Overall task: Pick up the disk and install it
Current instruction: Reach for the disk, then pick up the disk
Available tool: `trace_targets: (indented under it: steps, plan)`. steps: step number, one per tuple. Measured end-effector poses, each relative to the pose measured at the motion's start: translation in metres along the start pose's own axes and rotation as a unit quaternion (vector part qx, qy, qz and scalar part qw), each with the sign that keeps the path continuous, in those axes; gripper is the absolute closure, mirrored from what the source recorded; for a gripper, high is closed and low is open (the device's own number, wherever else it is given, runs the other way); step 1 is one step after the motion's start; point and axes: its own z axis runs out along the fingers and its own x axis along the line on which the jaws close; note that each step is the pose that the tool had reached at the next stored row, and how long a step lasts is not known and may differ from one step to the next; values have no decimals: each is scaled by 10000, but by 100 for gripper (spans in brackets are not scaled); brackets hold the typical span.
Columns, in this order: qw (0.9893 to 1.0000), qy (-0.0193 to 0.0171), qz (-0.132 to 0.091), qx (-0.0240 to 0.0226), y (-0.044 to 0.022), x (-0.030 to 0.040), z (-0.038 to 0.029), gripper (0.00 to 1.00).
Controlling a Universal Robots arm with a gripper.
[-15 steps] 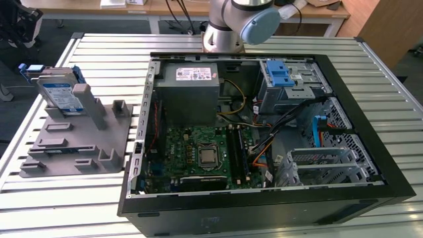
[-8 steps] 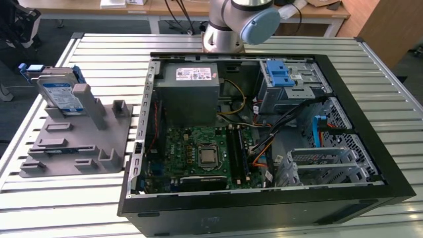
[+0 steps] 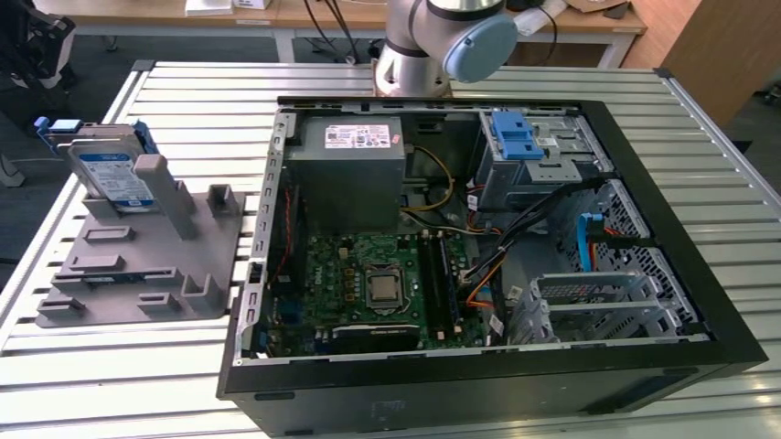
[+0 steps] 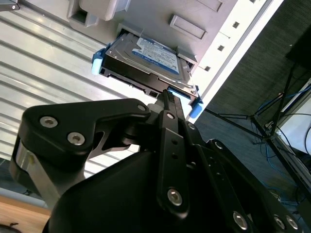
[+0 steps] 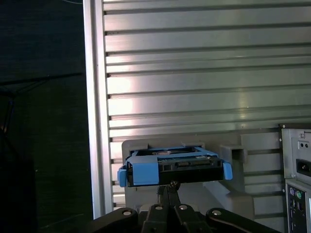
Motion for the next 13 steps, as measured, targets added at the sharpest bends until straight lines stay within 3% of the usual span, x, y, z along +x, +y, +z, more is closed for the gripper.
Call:
trace_targets:
  steps: [4, 13]
  plan:
    - [10000, 0, 1, 1, -14, 35, 0, 89]
    - [10000, 0, 0, 1, -15, 45, 0, 89]
